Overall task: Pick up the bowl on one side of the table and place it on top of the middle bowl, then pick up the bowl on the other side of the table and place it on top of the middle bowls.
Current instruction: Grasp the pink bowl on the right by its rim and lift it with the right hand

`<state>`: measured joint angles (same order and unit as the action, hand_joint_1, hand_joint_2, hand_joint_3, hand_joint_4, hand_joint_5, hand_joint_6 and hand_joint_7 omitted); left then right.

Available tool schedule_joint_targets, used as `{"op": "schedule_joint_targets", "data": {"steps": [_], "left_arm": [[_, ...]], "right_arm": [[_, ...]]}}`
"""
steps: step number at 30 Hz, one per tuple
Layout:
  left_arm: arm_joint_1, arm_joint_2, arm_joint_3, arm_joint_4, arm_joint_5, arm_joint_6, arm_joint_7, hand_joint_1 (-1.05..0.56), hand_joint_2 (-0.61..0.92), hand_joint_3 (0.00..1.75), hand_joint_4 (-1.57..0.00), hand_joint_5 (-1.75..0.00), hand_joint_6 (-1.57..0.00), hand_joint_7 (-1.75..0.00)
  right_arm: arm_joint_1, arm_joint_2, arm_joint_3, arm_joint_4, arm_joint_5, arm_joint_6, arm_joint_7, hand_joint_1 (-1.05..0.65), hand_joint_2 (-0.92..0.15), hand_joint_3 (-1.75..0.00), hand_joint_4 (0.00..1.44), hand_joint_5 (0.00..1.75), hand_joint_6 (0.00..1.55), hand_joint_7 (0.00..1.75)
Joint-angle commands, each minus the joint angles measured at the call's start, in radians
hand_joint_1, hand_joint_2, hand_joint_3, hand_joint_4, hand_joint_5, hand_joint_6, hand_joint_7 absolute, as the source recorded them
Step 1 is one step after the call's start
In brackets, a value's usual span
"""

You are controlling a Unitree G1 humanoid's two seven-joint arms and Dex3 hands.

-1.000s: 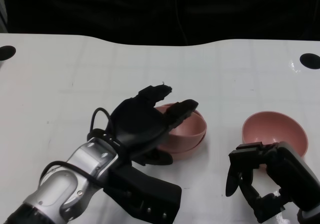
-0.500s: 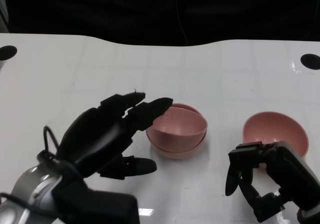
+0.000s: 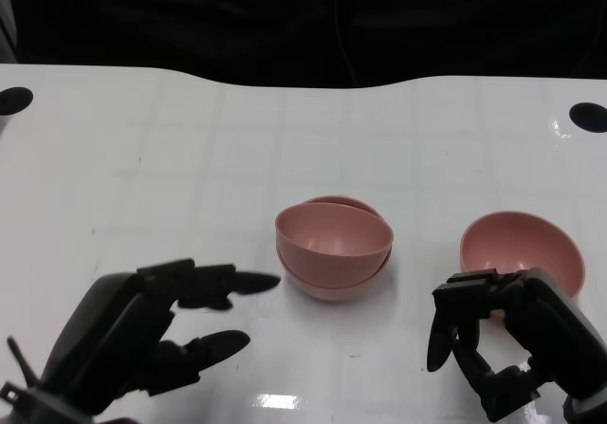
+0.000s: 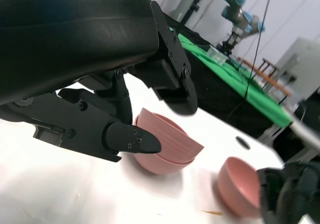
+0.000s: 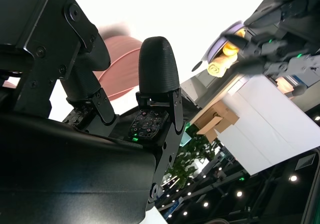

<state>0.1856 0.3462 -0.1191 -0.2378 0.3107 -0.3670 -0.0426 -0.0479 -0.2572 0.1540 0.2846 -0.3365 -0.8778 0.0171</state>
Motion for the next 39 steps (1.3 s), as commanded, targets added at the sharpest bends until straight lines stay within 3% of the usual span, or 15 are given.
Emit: {"op": "schedule_joint_targets", "data": {"steps": [1, 3, 5, 8, 11, 16, 19, 22, 24, 26, 27, 29, 31, 34, 39], "left_arm": [[0.054, -0.023, 0.029, -0.024, -0.047, -0.02, 0.007, -0.01, 0.63, 0.82, -0.8, -1.3, -1.03, -0.5], [0.078, -0.037, 0.039, -0.028, -0.057, -0.029, 0.009, 0.0, 0.52, 1.09, -0.82, -1.42, -1.0, -0.71], [0.089, -0.054, 0.046, -0.012, -0.056, -0.052, 0.021, 0.01, 0.47, 1.23, -0.83, -1.54, -0.94, -0.94], [0.08, -0.088, 0.051, 0.061, -0.058, -0.111, 0.048, 0.0, 0.37, 1.41, -0.9, -1.66, -0.88, -1.34], [0.061, -0.117, 0.058, 0.144, -0.07, -0.174, 0.069, -0.01, 0.33, 1.49, -0.9, -1.71, -0.83, -1.51], [0.021, -0.147, 0.067, 0.249, -0.079, -0.242, 0.087, -0.04, 0.3, 1.55, -0.95, -1.71, -0.81, -1.58], [0.004, -0.155, 0.067, 0.291, -0.071, -0.268, 0.092, -0.04, 0.29, 1.56, -0.93, -1.71, -0.8, -1.59], [-0.002, -0.157, 0.067, 0.306, -0.054, -0.282, 0.096, -0.05, 0.28, 1.56, -0.92, -1.72, -0.79, -1.59], [-0.002, -0.159, 0.065, 0.305, -0.036, -0.284, 0.1, -0.04, 0.29, 1.55, -0.9, -1.73, -0.79, -1.58], [-0.003, -0.163, 0.062, 0.309, -0.03, -0.294, 0.103, -0.02, 0.29, 1.55, -0.89, -1.74, -0.79, -1.57], [-0.004, -0.164, 0.061, 0.311, -0.031, -0.297, 0.103, -0.02, 0.29, 1.55, -0.89, -1.73, -0.8, -1.56], [-0.004, -0.167, 0.062, 0.313, -0.031, -0.301, 0.104, -0.01, 0.29, 1.55, -0.89, -1.73, -0.81, -1.55], [-0.004, -0.167, 0.065, 0.314, -0.028, -0.304, 0.106, 0.0, 0.29, 1.55, -0.9, -1.72, -0.82, -1.54], [-0.002, -0.166, 0.068, 0.311, -0.025, -0.303, 0.106, 0.0, 0.29, 1.54, -0.9, -1.71, -0.82, -1.53], [-0.001, -0.161, 0.07, 0.305, -0.016, -0.3, 0.104, 0.01, 0.29, 1.53, -0.9, -1.71, -0.82, -1.52]], "right_arm": [[0.007, -0.004, -0.009, -0.018, 0.012, 0.008, -0.002, 0.31, -0.04, -1.7, 1.0, 1.72, 0.97, 1.29], [0.007, -0.005, -0.009, -0.016, 0.017, 0.009, 0.0, 0.31, -0.04, -1.7, 1.0, 1.72, 0.97, 1.29], [0.003, -0.009, -0.01, -0.008, 0.018, 0.0, 0.001, 0.31, -0.05, -1.7, 1.0, 1.72, 0.97, 1.28], [0.0, -0.015, -0.015, -0.002, 0.016, -0.006, -0.002, 0.3, -0.04, -1.69, 1.0, 1.72, 0.97, 1.28], [0.001, -0.018, -0.019, -0.002, 0.017, -0.004, -0.002, 0.28, -0.05, -1.69, 0.99, 1.7, 0.97, 1.27], [0.002, -0.022, -0.029, -0.008, 0.023, 0.008, -0.001, 0.26, -0.1, -1.61, 0.99, 1.63, 0.95, 1.21], [0.006, -0.026, -0.044, -0.032, 0.03, 0.026, 0.002, 0.21, -0.21, -1.35, 0.93, 1.44, 0.87, 1.01], [0.011, -0.026, -0.059, -0.059, 0.033, 0.047, 0.001, 0.2, -0.26, -1.22, 0.91, 1.33, 0.85, 0.92], [0.023, -0.025, -0.073, -0.099, 0.035, 0.088, 0.001, 0.12, -0.27, -1.16, 0.7, 1.2, 0.68, 0.82], [0.044, -0.034, -0.091, -0.166, 0.016, 0.171, 0.01, 0.06, -0.31, -1.06, 0.56, 1.14, 0.57, 0.77], [0.053, -0.037, -0.098, -0.194, 0.002, 0.204, 0.012, -0.01, -0.41, -0.84, 0.44, 1.1, 0.47, 0.76], [0.072, -0.044, -0.117, -0.269, -0.057, 0.303, 0.009, -0.1, -0.54, -0.56, 0.36, 1.06, 0.38, 0.73], [0.088, -0.046, -0.129, -0.336, -0.112, 0.393, 0.007, -0.23, -0.72, -0.2, 0.33, 0.99, 0.36, 0.59], [0.103, -0.051, -0.137, -0.427, -0.19, 0.52, 0.02, -0.3, -0.78, -0.04, 0.3, 0.89, 0.37, 0.44], [0.112, -0.082, -0.118, -0.565, -0.366, 0.734, 0.099, -0.42, -0.77, 0.0, 0.26, 0.67, 0.37, 0.25]]}}
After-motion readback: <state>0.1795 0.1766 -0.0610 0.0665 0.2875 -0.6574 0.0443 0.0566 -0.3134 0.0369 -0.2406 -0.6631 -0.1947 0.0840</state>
